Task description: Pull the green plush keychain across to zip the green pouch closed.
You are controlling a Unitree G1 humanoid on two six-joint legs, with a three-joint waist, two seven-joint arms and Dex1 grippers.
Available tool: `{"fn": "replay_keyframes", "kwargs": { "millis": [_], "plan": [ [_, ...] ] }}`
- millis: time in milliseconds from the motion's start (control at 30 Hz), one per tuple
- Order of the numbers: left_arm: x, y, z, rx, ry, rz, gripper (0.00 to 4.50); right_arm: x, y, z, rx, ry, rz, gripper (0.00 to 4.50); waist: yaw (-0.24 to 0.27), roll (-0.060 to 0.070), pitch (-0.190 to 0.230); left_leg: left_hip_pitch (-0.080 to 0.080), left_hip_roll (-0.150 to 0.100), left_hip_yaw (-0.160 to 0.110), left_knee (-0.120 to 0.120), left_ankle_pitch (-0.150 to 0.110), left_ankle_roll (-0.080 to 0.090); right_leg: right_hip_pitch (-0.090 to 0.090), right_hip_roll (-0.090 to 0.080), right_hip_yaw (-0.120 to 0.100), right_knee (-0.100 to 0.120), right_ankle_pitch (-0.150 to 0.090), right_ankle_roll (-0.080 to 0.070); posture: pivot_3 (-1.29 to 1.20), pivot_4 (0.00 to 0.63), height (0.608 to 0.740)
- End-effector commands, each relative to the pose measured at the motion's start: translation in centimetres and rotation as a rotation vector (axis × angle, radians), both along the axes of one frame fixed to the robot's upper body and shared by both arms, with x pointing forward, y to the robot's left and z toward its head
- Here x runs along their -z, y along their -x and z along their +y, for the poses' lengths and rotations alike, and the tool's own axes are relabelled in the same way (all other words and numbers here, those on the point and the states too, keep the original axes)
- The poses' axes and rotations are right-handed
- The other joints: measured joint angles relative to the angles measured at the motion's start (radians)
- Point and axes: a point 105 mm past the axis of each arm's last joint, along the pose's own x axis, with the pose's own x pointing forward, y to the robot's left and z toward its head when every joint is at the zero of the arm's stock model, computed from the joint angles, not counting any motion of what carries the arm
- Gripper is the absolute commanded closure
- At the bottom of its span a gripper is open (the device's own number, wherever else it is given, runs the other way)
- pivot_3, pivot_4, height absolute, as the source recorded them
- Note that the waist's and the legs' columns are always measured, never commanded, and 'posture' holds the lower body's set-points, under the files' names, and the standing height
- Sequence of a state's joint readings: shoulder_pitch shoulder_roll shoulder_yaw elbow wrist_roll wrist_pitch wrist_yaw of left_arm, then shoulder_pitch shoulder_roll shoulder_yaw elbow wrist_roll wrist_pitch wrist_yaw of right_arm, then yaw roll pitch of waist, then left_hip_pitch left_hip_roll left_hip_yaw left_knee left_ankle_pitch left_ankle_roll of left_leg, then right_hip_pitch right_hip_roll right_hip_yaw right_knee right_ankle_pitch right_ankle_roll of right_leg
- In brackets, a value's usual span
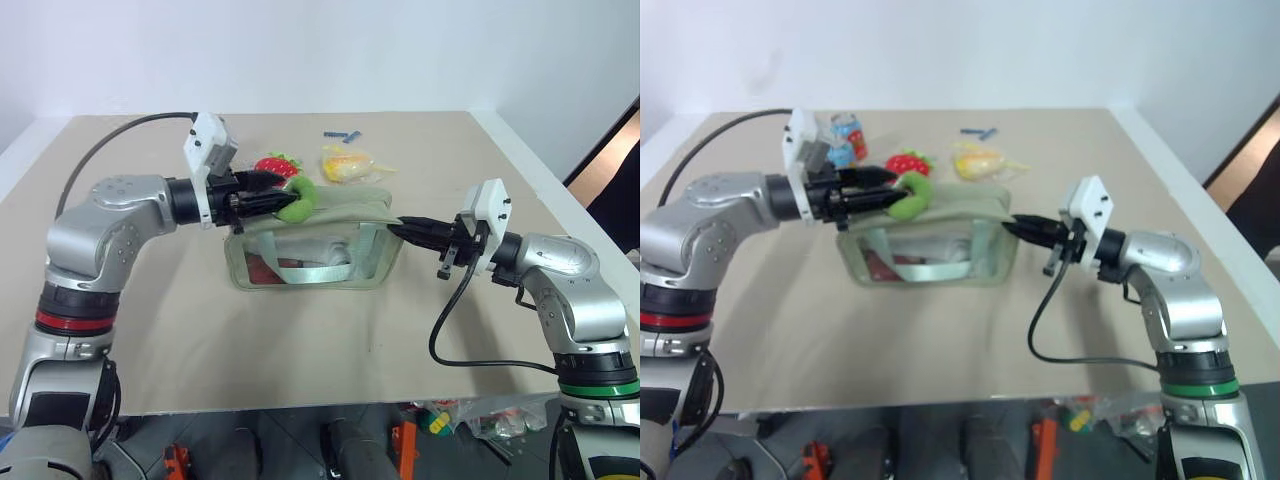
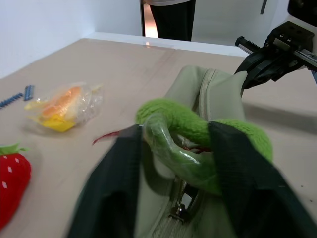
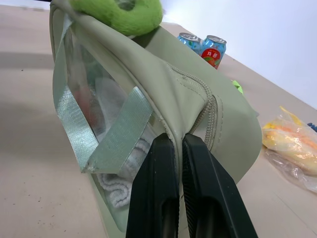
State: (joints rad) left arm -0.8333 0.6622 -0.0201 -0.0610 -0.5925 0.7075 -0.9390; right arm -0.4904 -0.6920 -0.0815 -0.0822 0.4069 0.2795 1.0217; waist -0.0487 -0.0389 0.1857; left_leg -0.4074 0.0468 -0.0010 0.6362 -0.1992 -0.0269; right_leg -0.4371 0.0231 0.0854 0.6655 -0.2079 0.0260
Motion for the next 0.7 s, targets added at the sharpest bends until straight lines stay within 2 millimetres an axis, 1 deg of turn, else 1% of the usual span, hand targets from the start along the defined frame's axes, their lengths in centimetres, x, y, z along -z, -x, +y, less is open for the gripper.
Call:
{"fn": "replay_keyframes", "kwargs": {
  "millis": [33, 100, 267, 333, 400, 500, 567, 633, 667, 700],
  "plan": [
    [-2.4, 0.9, 1.8, -0.011, -0.033, -0.087, 0.80, -0.7, -0.1, 0.0, -0.004, 0.004, -0.036, 4.50, -0.003, 0.000, 0.000, 0.000, 0.000, 0.000, 0.000, 0.000, 0.000, 0.000, 0.000, 0.000, 0.000, 0.000, 0.000, 0.00, 0.150, 0.740],
    [-2.2, 1.3, 3.0, -0.035, -0.068, -0.094, 0.17, -0.8, -0.1, 0.0, -0.008, 0.004, -0.038, 4.50, -0.005, 0.000, 0.000, 0.000, 0.000, 0.000, 0.000, 0.000, 0.000, -0.001, 0.000, 0.000, 0.000, 0.000, 0.000, 0.00, 0.150, 0.740],
    [-1.1, 1.9, 6.3, -0.139, -0.083, -0.079, 0.17, -0.8, -0.2, 0.0, -0.016, 0.004, -0.037, 4.50, -0.005, 0.000, 0.000, 0.000, 0.001, 0.000, -0.001, 0.000, 0.000, -0.001, 0.000, 0.000, 0.000, -0.001, -0.001, 0.00, 0.150, 0.740],
    [0.2, 2.7, 7.4, -0.184, -0.071, -0.058, 0.17, -0.7, -0.2, 0.0, -0.021, 0.005, -0.034, 4.50, -0.005, 0.000, 0.000, 0.000, 0.001, 0.001, -0.001, 0.000, 0.000, -0.001, 0.000, 0.000, 0.000, -0.001, -0.003, 0.00, 0.150, 0.740],
    [1.2, 3.4, 7.9, -0.210, -0.067, -0.039, 0.17, -0.7, -0.3, 0.1, -0.025, 0.006, -0.032, 4.50, -0.003, 0.000, 0.000, 0.000, 0.001, 0.000, -0.001, 0.000, 0.000, -0.001, 0.000, -0.001, 0.000, -0.002, -0.003, 0.00, 0.150, 0.740],
    [3.8, 4.1, 7.8, -0.250, -0.049, 0.014, 0.17, -0.7, -0.4, 0.2, -0.031, 0.006, -0.030, 4.50, -0.001, 0.000, 0.000, 0.000, 0.001, 0.001, -0.001, 0.000, 0.000, -0.001, -0.001, 0.000, 0.000, -0.002, -0.004, 0.00, 0.150, 0.740],
    [4.5, 4.2, 7.4, -0.261, -0.020, 0.022, 0.17, -0.7, -0.5, 0.3, -0.038, 0.007, -0.028, 4.50, 0.000, 0.000, 0.000, 0.000, 0.001, 0.001, 0.000, 0.000, 0.000, -0.001, -0.001, 0.000, 0.000, -0.003, -0.005, 0.00, 0.150, 0.740],
    [5.0, 4.2, 6.8, -0.259, 0.005, 0.028, 0.72, -0.7, -0.6, 0.4, -0.043, 0.010, -0.028, 4.50, 0.000, 0.000, 0.000, 0.001, 0.001, 0.001, 0.001, 0.000, 0.000, 0.000, -0.001, -0.001, 0.000, -0.003, -0.005, 0.00, 0.150, 0.740],
    [5.3, 4.0, 6.7, -0.271, 0.018, 0.028, 0.89, -0.7, -0.6, 0.5, -0.046, 0.011, -0.029, 4.50, 0.000, 0.000, 0.000, 0.001, 0.001, 0.001, 0.001, 0.000, 0.000, 0.000, -0.001, -0.001, 0.000, -0.002, -0.005, 0.00, 0.150, 0.740],
    [5.5, 3.8, 6.6, -0.280, 0.025, 0.028, 1.23, -0.7, -0.6, 0.5, -0.047, 0.012, -0.029, 4.50, 0.000, 0.000, 0.000, 0.001, 0.001, 0.001, 0.001, 0.000, 0.000, 0.000, -0.001, -0.001, 0.000, -0.002, -0.005, 0.00, 0.150, 0.740]
  ]
}}
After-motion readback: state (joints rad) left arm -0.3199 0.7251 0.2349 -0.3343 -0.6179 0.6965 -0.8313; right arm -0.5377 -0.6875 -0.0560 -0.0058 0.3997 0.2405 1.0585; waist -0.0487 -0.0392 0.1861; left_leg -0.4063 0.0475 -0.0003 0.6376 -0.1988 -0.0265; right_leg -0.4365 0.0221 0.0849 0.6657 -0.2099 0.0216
